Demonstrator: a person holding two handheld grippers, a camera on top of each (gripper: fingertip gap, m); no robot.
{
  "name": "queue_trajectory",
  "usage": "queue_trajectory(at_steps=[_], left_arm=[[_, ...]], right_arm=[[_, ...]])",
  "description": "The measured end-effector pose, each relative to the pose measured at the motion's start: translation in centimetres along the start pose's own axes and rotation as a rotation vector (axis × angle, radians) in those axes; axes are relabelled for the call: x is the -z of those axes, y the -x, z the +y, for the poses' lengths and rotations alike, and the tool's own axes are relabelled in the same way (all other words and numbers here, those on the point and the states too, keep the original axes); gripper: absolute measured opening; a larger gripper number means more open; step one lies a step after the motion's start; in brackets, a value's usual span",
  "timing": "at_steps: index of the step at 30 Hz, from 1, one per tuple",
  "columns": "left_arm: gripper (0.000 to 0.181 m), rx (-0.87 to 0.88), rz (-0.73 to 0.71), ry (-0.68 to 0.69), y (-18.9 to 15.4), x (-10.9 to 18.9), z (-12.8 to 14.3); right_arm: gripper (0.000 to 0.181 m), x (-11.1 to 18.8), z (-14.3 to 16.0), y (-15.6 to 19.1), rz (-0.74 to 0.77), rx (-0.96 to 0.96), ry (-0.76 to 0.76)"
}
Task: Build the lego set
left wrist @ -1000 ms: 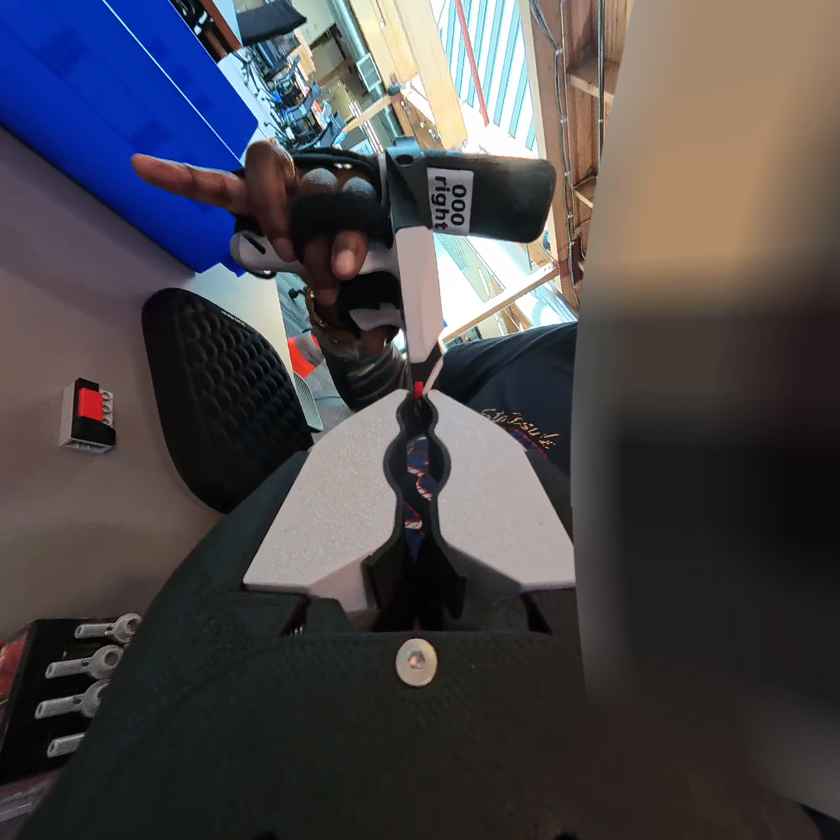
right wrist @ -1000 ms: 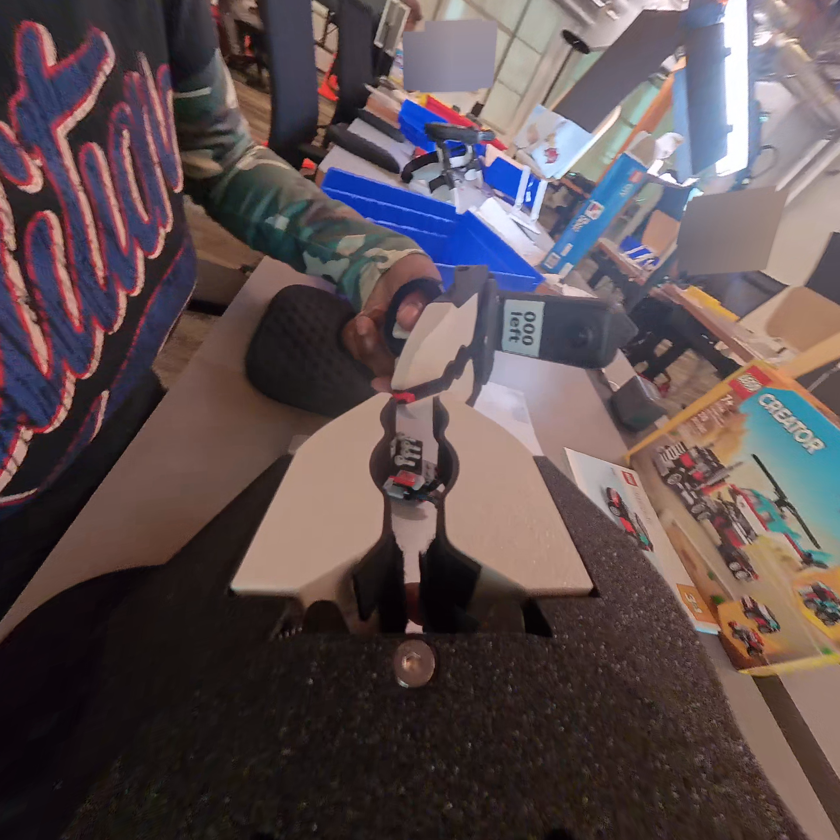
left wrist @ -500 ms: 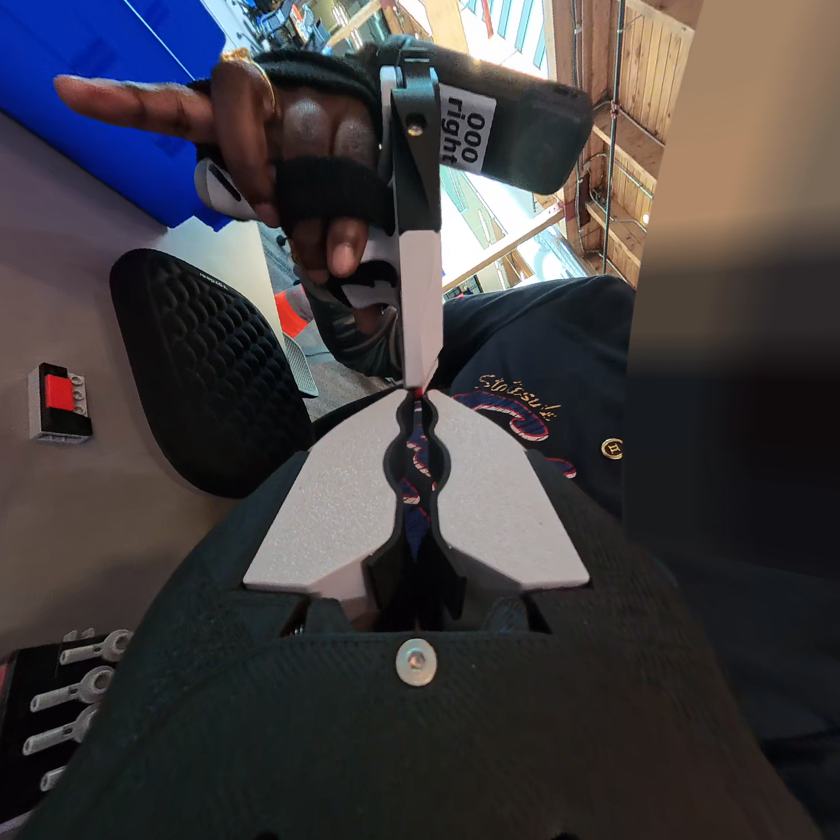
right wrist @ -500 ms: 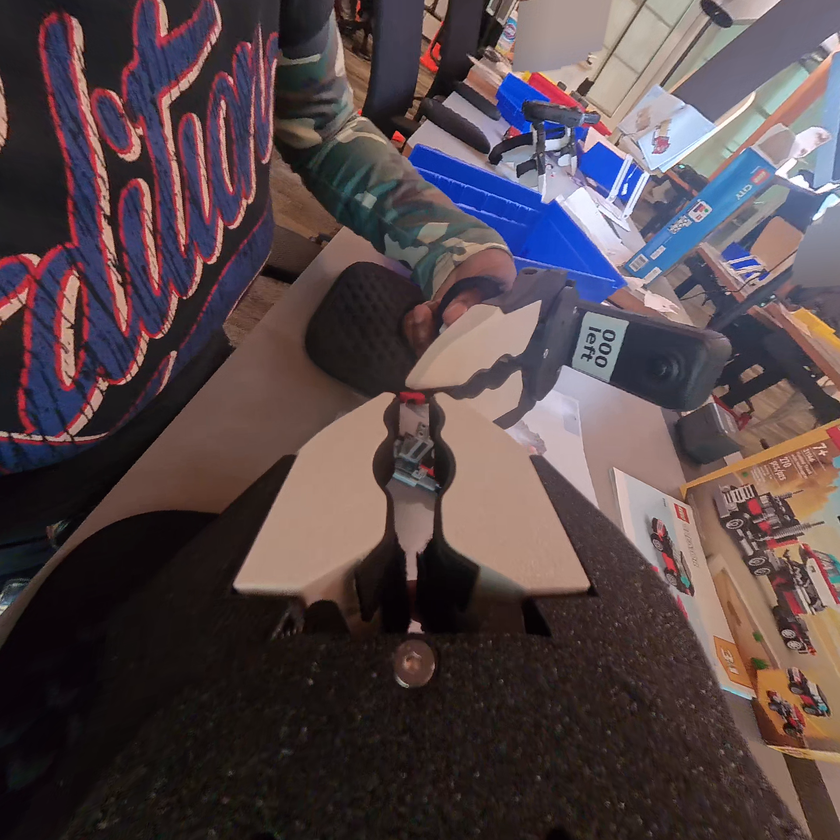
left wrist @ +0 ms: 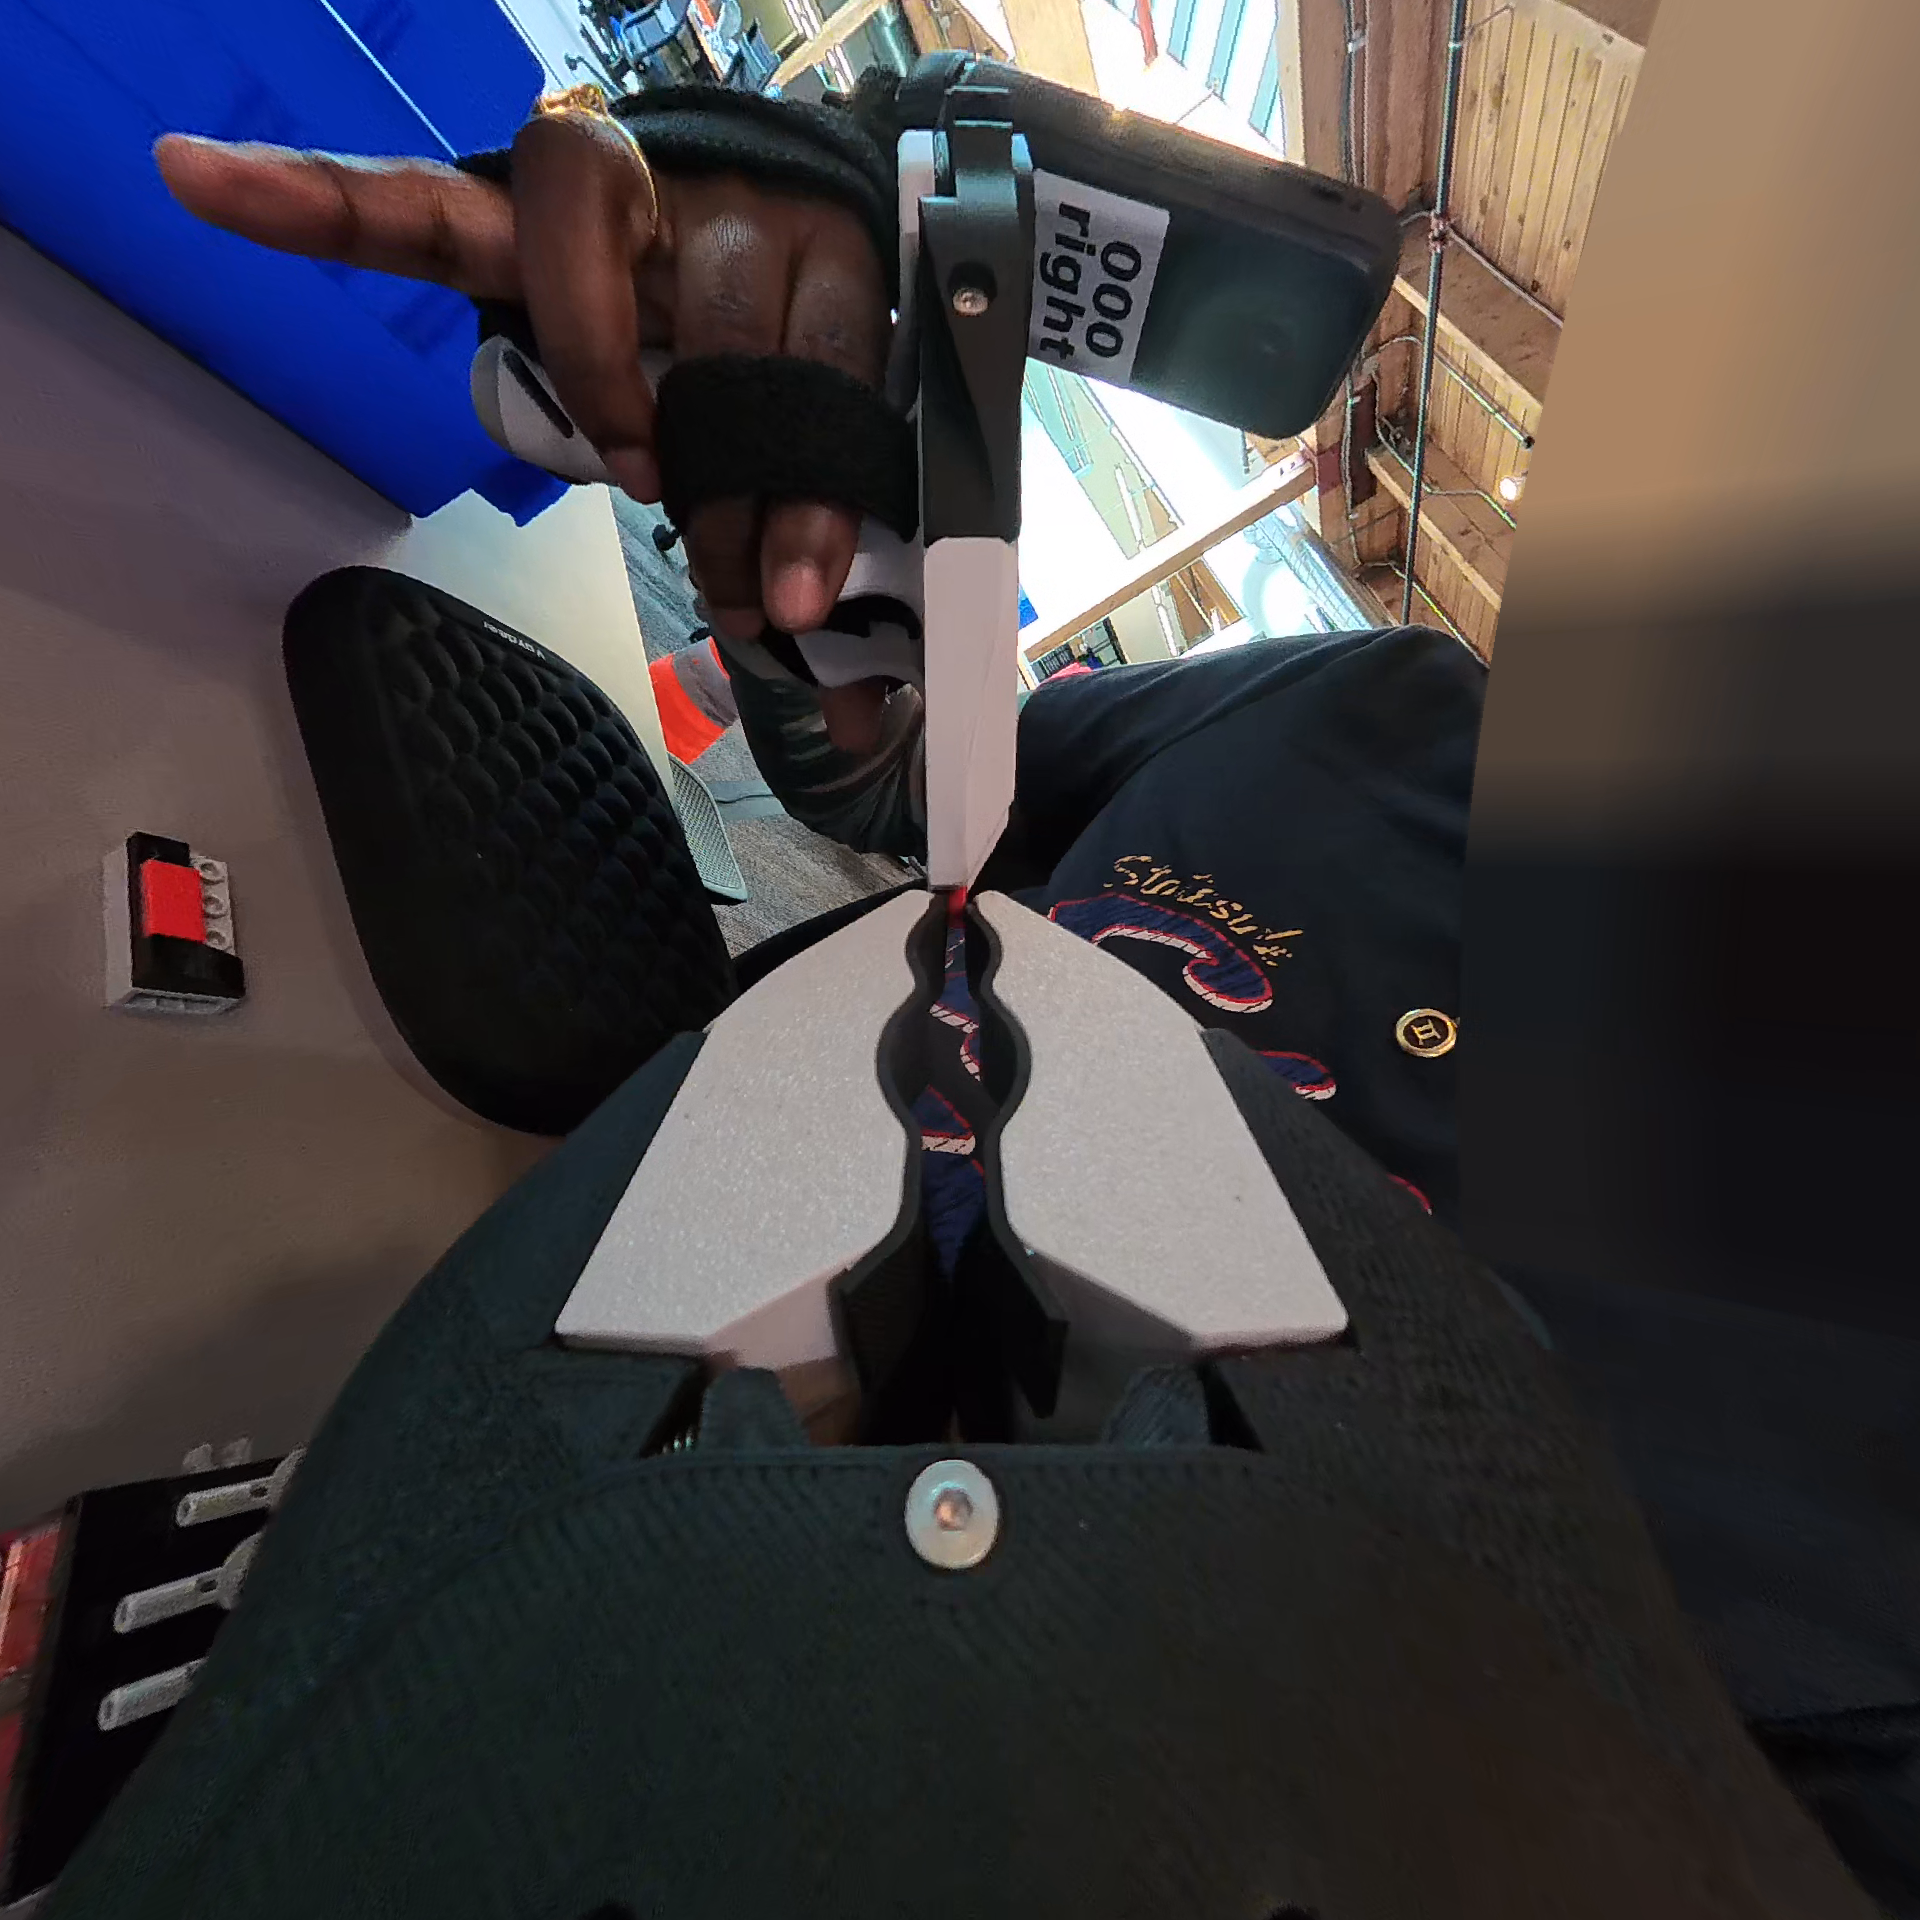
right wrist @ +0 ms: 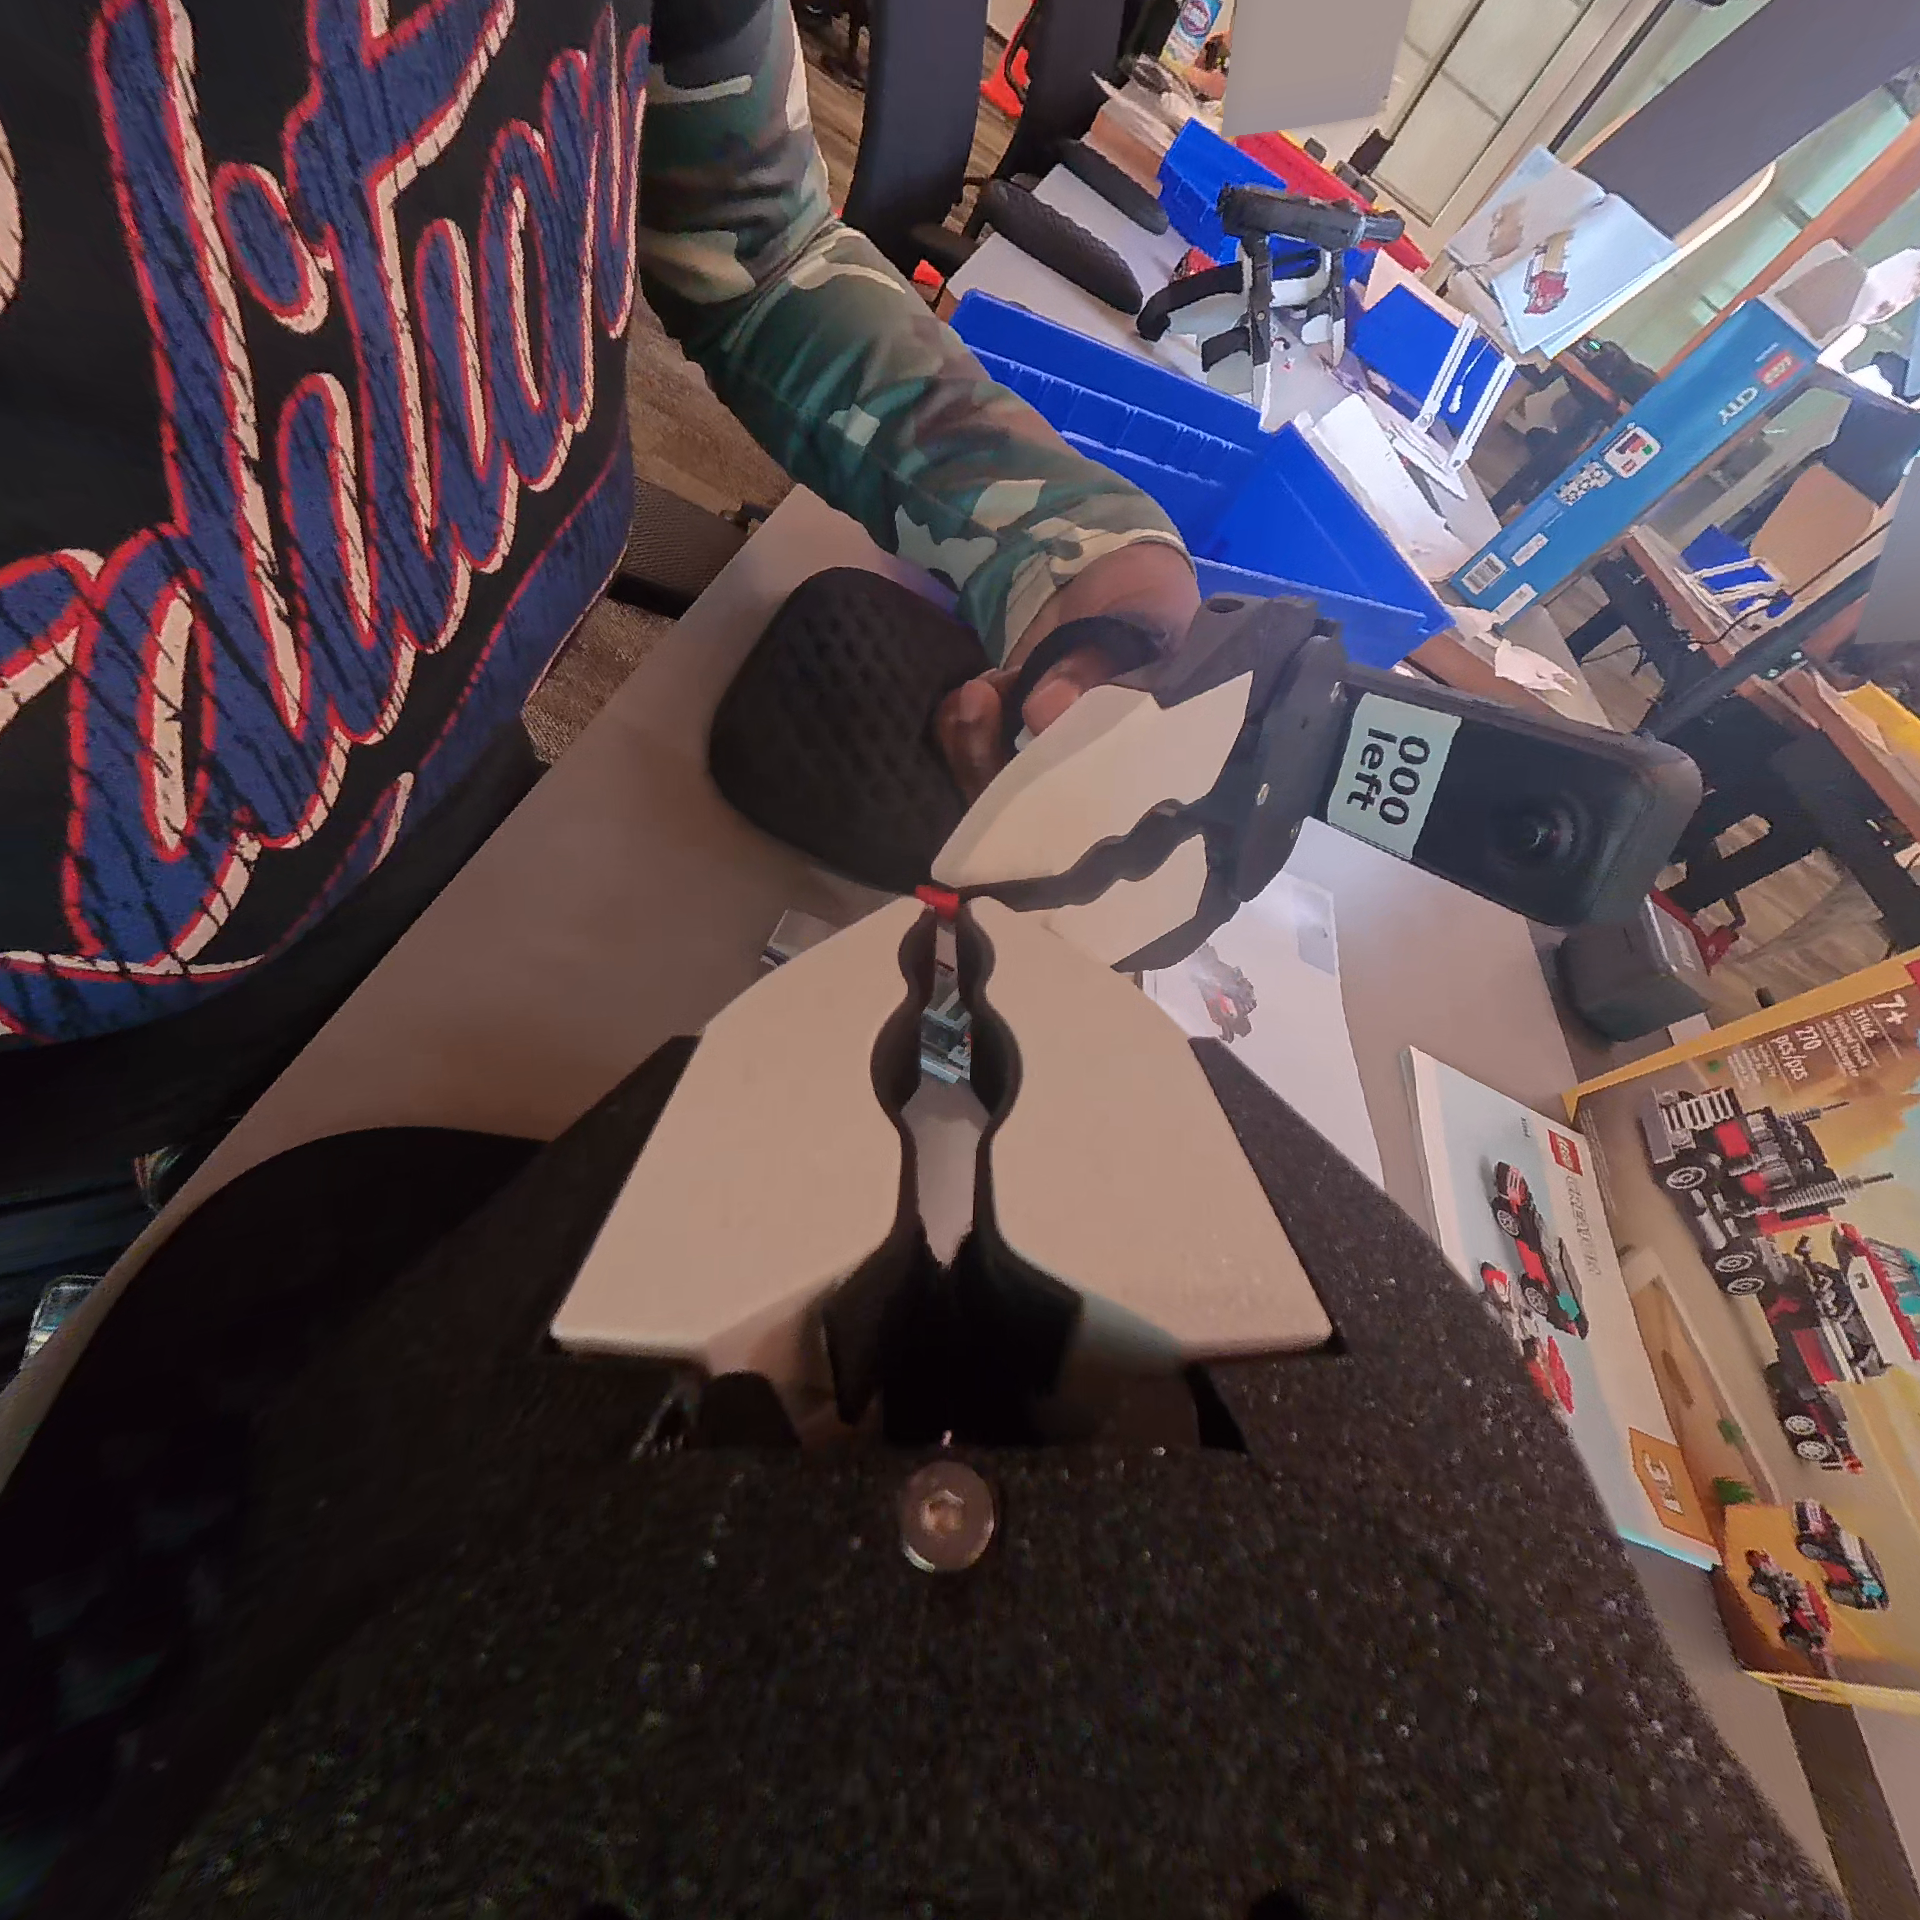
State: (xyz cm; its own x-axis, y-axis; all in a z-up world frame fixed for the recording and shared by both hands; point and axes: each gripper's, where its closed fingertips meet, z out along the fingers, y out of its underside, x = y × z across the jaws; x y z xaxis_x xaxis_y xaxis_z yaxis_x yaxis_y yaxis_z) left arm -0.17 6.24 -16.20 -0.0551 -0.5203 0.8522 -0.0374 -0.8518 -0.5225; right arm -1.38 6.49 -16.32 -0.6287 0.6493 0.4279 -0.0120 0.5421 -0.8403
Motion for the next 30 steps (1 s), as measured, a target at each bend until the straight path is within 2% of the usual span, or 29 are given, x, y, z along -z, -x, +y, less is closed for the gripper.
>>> queue_trajectory(at_steps=[6, 9, 10, 12, 15, 17, 20, 23, 26, 30], left_arm=[[0.003, 0.005, -0.01, -0.042, 0.4, -0.1, -0.6], [0.019, -0.03, -0.042, -0.081, 0.7, 0.2, -1.2], [0.025, -0.067, -0.102, -0.086, 1.2, 0.4, -1.4], [0.033, -0.189, -0.335, -0.059, 3.5, 1.2, -1.3], [0.041, -0.414, -0.762, 0.045, 7.7, 2.7, -1.2], [0.041, -0.52, -0.893, 0.123, 9.4, 2.1, -1.0], [0.037, -0.581, -0.986, 0.283, 12.1, 0.8, -0.2], [0.033, -0.617, -1.073, 0.427, 13.5, 0.6, 0.0], [0.031, -0.573, -1.119, 0.572, 13.6, 1.3, 1.1], [0.026, -0.561, -1.176, 0.684, 13.5, 3.6, 2.5]], right_arm=[[0.003, 0.5, 0.4, -0.4, 0.053, -0.046, -0.029], [0.003, 1.3, 1.1, -0.6, 0.094, -0.093, -0.044], [0.003, 1.9, 1.9, -0.6, 0.117, -0.119, -0.031], [0.003, 3.1, 4.3, -0.8, 0.184, -0.199, 0.034], [0.003, 4.5, 8.7, -0.1, 0.253, -0.321, 0.177], [0.003, 4.6, 10.4, 0.4, 0.264, -0.383, 0.218], [0.003, 4.1, 11.7, 0.9, 0.245, -0.441, 0.247], [0.003, 3.6, 12.8, 1.2, 0.202, -0.491, 0.286], [0.003, 3.2, 13.2, 1.5, 0.154, -0.5, 0.303], [0.003, 2.9, 13.1, 1.4, 0.137, -0.502, 0.265]])
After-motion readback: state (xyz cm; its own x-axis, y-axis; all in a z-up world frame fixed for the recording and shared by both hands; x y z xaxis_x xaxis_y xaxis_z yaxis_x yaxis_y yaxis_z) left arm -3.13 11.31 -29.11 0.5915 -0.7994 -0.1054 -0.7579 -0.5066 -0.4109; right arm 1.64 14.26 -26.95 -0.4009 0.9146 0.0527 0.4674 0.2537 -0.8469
